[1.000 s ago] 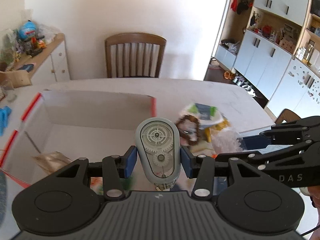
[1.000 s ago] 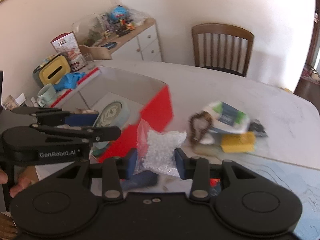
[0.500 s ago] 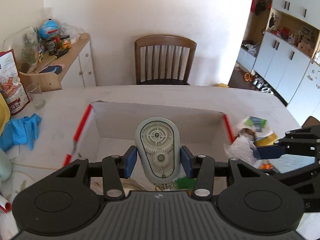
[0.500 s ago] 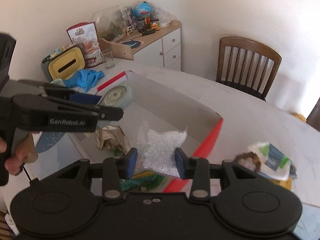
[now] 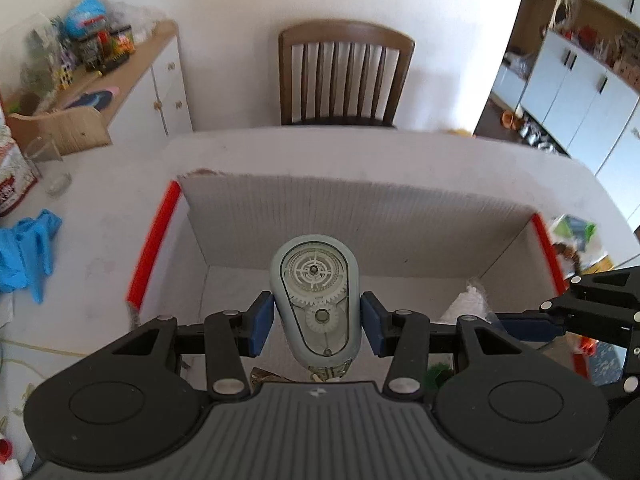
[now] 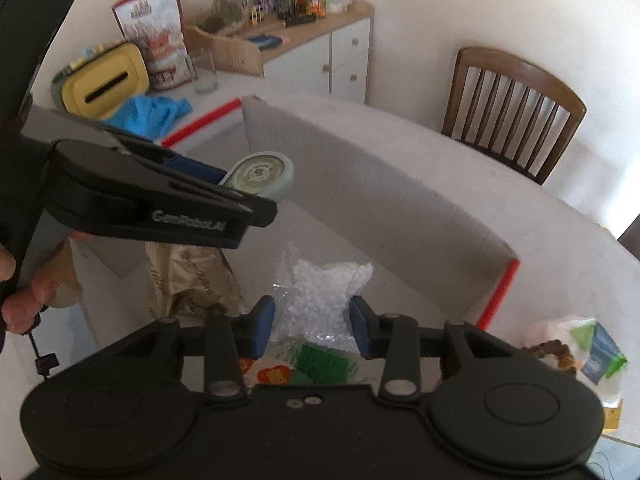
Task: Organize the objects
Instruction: 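Carry the tape dispenser and bead bag into the cardboard box, then open both grippers to release the dispenser and bead bag in the box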
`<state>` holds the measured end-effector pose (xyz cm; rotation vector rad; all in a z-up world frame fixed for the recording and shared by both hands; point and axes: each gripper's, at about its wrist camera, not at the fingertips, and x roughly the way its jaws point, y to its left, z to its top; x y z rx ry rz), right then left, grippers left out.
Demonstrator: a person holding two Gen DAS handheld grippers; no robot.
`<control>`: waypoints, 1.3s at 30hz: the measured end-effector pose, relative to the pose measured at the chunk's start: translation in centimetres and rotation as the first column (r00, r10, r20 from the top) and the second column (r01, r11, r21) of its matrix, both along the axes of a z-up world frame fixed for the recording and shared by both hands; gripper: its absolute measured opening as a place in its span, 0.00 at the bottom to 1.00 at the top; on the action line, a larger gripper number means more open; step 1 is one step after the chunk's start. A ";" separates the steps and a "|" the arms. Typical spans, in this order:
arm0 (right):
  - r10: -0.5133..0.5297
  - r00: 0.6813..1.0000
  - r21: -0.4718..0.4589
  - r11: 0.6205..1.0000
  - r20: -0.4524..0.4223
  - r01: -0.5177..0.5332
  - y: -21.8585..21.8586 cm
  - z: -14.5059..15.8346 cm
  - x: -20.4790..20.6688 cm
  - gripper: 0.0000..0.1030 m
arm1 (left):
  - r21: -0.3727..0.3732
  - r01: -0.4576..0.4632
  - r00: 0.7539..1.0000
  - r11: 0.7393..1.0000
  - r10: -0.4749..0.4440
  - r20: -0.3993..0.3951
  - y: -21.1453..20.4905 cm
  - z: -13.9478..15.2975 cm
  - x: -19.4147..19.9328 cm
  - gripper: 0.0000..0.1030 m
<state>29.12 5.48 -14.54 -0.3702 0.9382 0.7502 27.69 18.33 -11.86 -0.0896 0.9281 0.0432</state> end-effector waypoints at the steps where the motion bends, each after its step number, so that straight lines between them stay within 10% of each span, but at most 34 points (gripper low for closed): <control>1: 0.002 1.000 -0.011 1.000 -0.004 -0.002 0.3 -0.3 0.1 0.38 | 0.002 0.003 1.000 1.000 -0.003 -0.014 0.0 -0.4 0.3 0.45; 19: 0.003 0.997 -0.108 0.994 -0.083 -0.012 2.1 -3.1 -0.1 0.39 | 0.006 0.014 0.967 1.000 -0.013 -0.254 -0.4 -4.6 3.2 0.46; 39: 0.002 0.999 0.047 0.999 -0.049 0.000 -1.5 1.3 -1.6 0.48 | 0.017 -0.005 0.985 1.000 0.008 -0.172 -0.6 -1.6 1.0 0.59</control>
